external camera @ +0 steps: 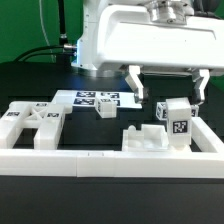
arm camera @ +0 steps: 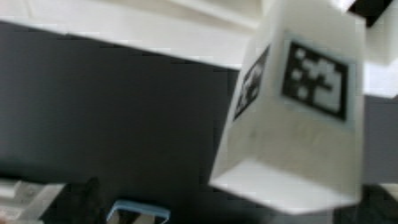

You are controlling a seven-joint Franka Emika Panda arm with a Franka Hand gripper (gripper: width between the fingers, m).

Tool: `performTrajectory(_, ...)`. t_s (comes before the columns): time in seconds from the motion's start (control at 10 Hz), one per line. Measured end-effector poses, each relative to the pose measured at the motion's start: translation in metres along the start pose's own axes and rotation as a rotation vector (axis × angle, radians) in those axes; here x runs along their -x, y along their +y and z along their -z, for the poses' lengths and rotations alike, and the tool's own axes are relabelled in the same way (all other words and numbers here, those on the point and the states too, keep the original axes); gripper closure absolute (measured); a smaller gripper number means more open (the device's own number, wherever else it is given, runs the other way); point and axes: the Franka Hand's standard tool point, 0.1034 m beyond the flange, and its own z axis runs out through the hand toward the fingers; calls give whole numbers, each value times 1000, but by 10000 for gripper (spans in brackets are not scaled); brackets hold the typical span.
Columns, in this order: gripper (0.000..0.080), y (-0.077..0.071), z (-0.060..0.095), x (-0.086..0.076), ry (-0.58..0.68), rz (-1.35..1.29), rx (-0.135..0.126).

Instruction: Assemble chair

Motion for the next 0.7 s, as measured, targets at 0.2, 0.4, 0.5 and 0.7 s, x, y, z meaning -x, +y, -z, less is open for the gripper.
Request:
performTrajectory(0.2, 151, -4, -2, 5, -60, 0, -17)
performTrajectory(0.4, 151, -13, -4, 5, -199, -20, -56)
performTrajectory(0.5, 151, -13, -4, 5, -278, -20, -75)
performTrajectory(0.7, 151, -20, -1, 7, -403, -27, -105)
